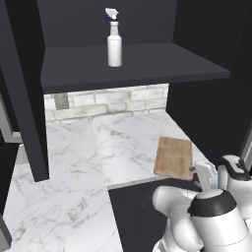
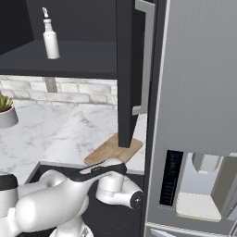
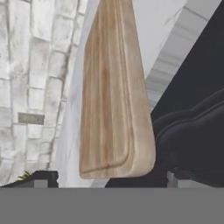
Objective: Move the cutting board and knife to the sink. Then move spray from the cabinet to the counter.
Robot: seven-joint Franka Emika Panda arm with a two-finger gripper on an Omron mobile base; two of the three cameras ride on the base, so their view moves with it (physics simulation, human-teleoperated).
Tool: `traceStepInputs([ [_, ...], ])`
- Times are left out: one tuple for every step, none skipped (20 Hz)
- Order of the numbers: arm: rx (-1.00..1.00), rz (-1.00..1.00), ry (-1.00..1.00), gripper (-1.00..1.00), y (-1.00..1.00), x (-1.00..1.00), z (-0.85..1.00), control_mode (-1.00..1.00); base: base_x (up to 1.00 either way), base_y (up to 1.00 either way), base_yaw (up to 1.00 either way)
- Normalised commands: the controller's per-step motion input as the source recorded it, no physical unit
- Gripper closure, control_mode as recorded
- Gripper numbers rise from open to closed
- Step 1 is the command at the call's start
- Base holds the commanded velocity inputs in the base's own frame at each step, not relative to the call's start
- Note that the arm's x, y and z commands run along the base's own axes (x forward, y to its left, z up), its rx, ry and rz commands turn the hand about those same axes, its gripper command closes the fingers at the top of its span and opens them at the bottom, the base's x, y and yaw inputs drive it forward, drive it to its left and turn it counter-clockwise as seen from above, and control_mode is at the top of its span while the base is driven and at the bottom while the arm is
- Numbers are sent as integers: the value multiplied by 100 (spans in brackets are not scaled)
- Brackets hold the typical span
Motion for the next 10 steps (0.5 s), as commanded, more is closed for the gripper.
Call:
traceStepInputs([
  [-4,0,0,-100,3,11,-9,-100,0,0,0],
  [-4,0,0,-100,3,11,-6,-100,0,0,0],
  [-4,0,-1,-100,7,16,-6,-100,0,0,0],
  [-4,0,-2,-100,11,17,-7,-100,0,0,0],
  [-4,0,-2,-100,14,19,-11,-100,0,0,0],
  [-5,0,-1,-100,14,18,-16,-100,0,0,0],
  [-5,0,0,-100,14,17,-13,-100,0,0,0],
  [-6,0,0,-100,11,16,-11,-100,0,0,0],
  [-5,0,0,-100,11,17,-12,-100,0,0,0],
  [-6,0,0,-100,11,19,-14,-100,0,0,0],
])
